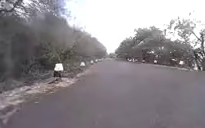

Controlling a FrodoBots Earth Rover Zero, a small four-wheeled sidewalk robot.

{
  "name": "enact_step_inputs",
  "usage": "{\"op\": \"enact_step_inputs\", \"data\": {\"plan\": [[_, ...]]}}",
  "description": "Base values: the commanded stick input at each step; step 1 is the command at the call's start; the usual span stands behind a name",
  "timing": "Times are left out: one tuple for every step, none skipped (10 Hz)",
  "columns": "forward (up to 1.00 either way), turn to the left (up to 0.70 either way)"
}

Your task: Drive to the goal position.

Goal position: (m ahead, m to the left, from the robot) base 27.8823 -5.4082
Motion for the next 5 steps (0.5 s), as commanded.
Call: {"op": "enact_step_inputs", "data": {"plan": [[0.7,0.0],[0.7,0.0],[0.7,0.0],[0.7,0.0],[0.7,0.0]]}}
